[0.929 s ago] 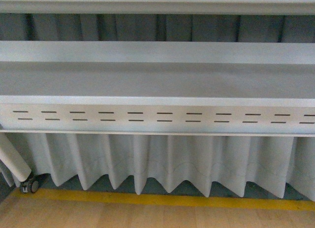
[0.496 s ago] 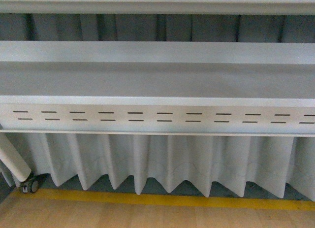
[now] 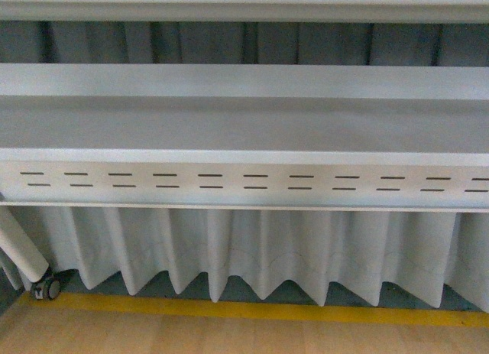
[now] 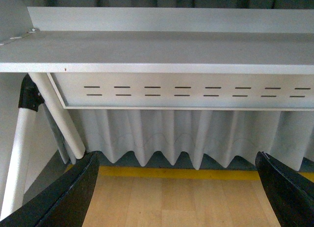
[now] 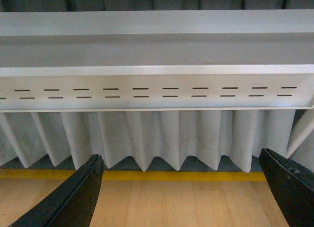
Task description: Wind up and store yellow beetle toy
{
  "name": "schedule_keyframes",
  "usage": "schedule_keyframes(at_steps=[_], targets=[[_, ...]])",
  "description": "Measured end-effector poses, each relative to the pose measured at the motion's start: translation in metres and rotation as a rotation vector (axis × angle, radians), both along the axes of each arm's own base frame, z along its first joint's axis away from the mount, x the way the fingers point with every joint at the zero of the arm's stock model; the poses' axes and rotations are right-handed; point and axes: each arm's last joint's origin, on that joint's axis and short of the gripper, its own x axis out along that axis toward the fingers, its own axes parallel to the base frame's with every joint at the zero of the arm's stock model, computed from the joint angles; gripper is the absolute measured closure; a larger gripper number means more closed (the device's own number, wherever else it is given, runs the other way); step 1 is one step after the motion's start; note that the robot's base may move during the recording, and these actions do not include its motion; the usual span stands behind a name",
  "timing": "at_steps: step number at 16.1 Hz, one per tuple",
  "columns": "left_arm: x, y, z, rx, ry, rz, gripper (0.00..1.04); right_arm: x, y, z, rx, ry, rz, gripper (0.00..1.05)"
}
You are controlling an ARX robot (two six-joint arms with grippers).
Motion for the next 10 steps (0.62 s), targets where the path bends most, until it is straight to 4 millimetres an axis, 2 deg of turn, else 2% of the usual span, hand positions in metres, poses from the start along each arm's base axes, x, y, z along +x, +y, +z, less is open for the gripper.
schedule_keyframes(at_steps=[10], targets=[[0.0,0.0,0.0,0.0,0.0,0.0,0.07,0.0,0.0,0.0,0.0,0.0,0.0,0.07]])
